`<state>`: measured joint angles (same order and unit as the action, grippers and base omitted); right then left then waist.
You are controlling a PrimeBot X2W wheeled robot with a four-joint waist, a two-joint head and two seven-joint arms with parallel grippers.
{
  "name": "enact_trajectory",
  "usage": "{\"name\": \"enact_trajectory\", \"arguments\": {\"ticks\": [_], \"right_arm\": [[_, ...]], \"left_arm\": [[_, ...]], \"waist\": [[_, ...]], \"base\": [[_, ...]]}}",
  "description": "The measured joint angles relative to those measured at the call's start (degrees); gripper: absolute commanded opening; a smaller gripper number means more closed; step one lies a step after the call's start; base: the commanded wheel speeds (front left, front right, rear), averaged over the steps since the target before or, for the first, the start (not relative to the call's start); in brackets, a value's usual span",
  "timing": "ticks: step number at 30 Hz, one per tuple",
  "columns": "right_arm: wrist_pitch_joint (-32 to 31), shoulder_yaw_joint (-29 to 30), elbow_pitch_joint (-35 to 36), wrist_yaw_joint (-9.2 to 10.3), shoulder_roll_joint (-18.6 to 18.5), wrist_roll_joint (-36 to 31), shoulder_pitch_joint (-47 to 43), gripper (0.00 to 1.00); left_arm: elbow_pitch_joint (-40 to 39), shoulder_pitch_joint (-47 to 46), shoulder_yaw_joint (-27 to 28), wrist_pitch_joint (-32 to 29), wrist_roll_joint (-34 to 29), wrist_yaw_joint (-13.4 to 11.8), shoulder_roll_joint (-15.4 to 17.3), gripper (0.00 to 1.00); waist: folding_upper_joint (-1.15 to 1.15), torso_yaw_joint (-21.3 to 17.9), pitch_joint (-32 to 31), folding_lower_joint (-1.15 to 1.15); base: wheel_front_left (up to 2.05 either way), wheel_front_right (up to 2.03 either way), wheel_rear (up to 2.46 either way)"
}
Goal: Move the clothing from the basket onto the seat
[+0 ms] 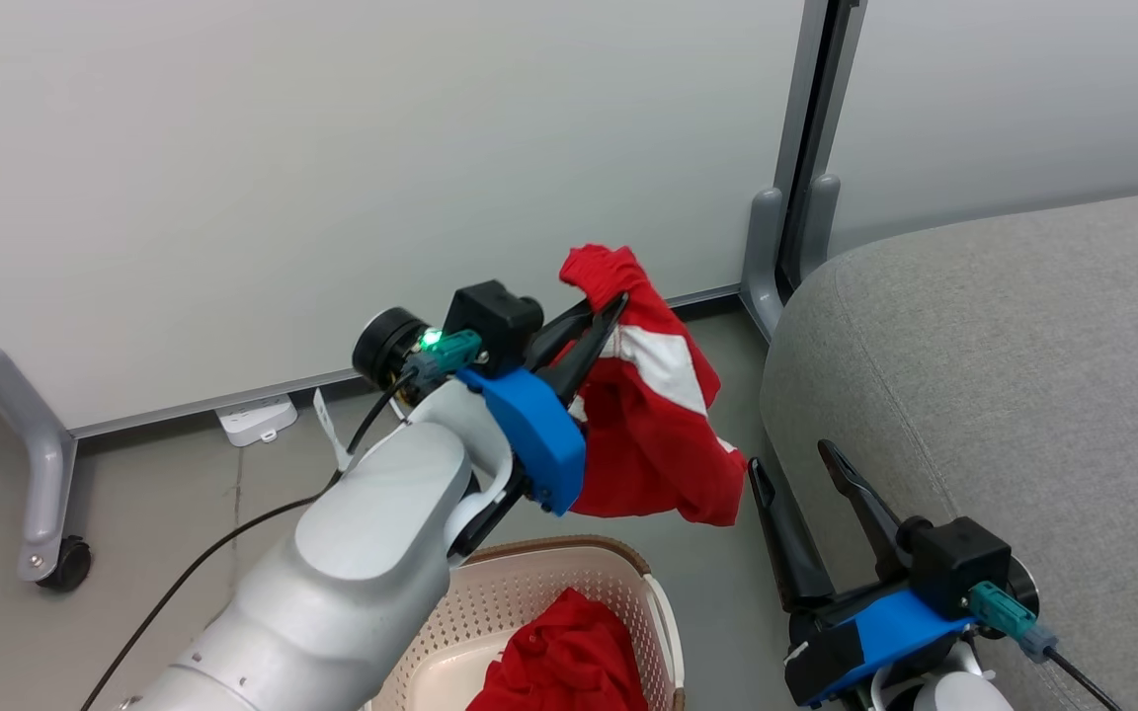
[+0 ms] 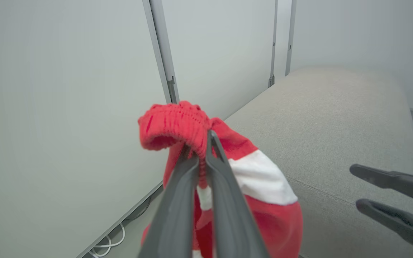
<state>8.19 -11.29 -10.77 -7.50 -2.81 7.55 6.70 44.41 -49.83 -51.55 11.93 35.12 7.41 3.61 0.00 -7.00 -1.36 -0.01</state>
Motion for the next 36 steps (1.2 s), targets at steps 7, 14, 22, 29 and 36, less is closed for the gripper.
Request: {"name": "enact_trajectory", "arguments": {"ticks": [7,14,22,29,36], "right_arm": [[-0.6,-0.9,0.7,0.0,0.0,0.1,0.0,1.0],[-1.1,-3.0,0.6,0.0,0.0,0.4,0.2,1.0],[-4.6,-5.0,-2.2,0.0,0.0,0.4,5.8,1.0],[-6.7,-7.4,-10.0,0.0,0.0,2.6,14.8,1.0],[-8.1,-13.5,-20.1,0.0,0.0,6.7,21.2,0.0]], "left_arm": [[-2.3,-4.8,-2.3,-2.9,3.2,0.0,-0.6,0.0],[-1.8,-5.6,-3.6,-3.0,4.8,0.0,-0.6,0.0],[-1.5,-5.6,-5.6,-2.6,6.8,0.0,-0.7,0.0],[-2.0,-5.5,-7.7,-2.4,8.5,0.0,-0.8,0.0],[-2.1,-5.6,-9.1,-2.3,10.1,-0.2,-0.8,0.0]], "waist": [[0.0,0.1,-1.0,0.0],[0.0,-0.4,-1.1,0.0],[0.0,-0.4,-0.3,0.01],[0.0,0.0,0.3,0.02],[0.0,0.1,0.2,0.01]], "base": [[0.0,0.0,0.0],[0.0,0.0,0.0],[0.0,0.0,0.0],[0.0,0.0,0.0],[0.0,0.0,0.0]]}}
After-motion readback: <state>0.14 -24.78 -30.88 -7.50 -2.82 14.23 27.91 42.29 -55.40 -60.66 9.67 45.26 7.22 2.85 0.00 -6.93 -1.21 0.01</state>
